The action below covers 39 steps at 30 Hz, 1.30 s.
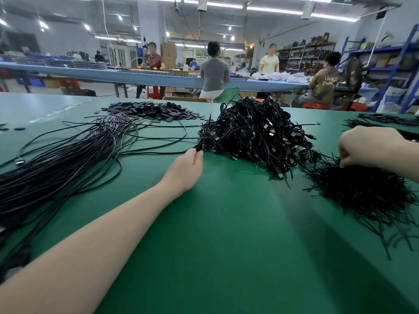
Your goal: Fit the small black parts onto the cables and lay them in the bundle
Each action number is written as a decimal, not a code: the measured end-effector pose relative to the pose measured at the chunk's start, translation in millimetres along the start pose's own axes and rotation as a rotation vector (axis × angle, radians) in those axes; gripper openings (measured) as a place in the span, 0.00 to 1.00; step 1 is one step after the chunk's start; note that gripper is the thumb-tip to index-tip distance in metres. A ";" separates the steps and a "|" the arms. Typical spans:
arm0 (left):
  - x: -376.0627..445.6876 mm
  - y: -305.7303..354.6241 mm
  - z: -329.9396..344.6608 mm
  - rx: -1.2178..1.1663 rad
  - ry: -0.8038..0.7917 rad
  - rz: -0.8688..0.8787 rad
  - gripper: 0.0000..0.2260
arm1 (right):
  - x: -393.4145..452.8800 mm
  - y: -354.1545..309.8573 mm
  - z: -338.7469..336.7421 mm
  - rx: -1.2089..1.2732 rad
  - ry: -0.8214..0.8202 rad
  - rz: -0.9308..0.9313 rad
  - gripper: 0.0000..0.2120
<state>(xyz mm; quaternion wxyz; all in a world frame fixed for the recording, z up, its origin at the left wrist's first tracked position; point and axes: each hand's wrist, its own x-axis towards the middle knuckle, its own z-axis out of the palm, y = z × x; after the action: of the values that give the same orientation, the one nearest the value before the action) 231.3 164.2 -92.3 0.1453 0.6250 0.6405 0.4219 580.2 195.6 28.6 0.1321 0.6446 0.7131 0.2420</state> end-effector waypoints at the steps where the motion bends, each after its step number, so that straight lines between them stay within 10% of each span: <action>1: -0.2 -0.2 0.2 0.002 -0.003 0.003 0.16 | 1.0 -0.3 -1.6 0.014 0.001 -0.002 0.08; 6: 0.2 1.4 0.7 0.017 0.001 0.004 0.16 | 3.4 -7.6 -19.6 0.029 0.091 -0.021 0.10; 12: 1.8 -6.0 2.8 -0.107 -0.054 0.027 0.16 | -23.8 -90.1 -50.9 0.274 0.979 -0.321 0.16; 16: 2.2 -9.6 1.7 -0.195 -0.068 0.063 0.16 | -17.7 -168.7 -45.3 0.301 1.052 -0.321 0.08; 25: -0.3 -1.3 7.7 0.494 0.059 0.149 0.12 | -10.6 -230.4 -21.2 0.650 1.280 -0.216 0.10; 30: -2.2 -0.8 14.2 0.926 0.050 0.292 0.14 | -17.8 -227.4 -32.5 0.702 1.178 -0.316 0.09; 39: -16.2 22.8 -0.9 0.986 0.275 0.753 0.06 | 12.7 -154.1 -57.7 0.985 0.164 -0.566 0.10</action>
<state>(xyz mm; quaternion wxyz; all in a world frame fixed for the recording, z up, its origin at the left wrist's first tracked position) 249.0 145.9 -80.8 -0.4013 0.7411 0.5086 0.1761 417.8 190.0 -0.3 -0.1801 0.3930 0.8945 -0.1143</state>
